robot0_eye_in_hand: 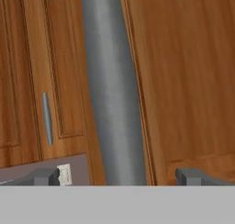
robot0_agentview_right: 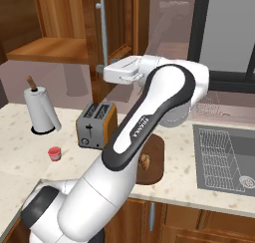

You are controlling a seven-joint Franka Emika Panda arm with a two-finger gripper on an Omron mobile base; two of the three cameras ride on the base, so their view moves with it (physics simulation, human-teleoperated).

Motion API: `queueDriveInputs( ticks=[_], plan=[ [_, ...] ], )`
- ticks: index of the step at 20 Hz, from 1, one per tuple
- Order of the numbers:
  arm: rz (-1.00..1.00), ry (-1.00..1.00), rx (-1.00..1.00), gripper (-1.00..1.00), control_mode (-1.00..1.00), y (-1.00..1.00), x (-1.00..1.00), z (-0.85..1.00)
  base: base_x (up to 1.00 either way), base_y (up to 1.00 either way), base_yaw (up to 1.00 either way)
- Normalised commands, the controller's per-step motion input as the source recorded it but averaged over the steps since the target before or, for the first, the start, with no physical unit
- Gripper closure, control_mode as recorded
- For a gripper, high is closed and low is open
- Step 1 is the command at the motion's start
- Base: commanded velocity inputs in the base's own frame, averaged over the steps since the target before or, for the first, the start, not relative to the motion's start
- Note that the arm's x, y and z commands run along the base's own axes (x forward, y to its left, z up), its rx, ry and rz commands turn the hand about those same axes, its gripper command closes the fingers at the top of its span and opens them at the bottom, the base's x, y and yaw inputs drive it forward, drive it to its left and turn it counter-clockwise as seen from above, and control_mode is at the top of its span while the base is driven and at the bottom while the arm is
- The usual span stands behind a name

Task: Pick the bread, place it on the cutting board, pick the jam, place it on the counter, and close the cabinet.

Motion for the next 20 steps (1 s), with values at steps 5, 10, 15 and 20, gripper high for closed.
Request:
queueDriveInputs(
  ticks=[5,10,15,20],
  plan=[
    [0.00,0.01,0.00,-1.00,-1.00,0.16,0.00,0.00,0.00,0.00,0.00],
    [0.00,0.00,0.00,-1.00,-1.00,0.17,0.00,-0.01,0.00,0.00,0.00],
    [-0.01,-0.02,0.00,-1.00,-1.00,0.28,0.00,-0.06,0.00,0.00,0.00],
    [-0.08,-0.04,0.00,-1.00,-1.00,0.37,0.00,-0.01,0.00,0.00,0.00]
  ],
)
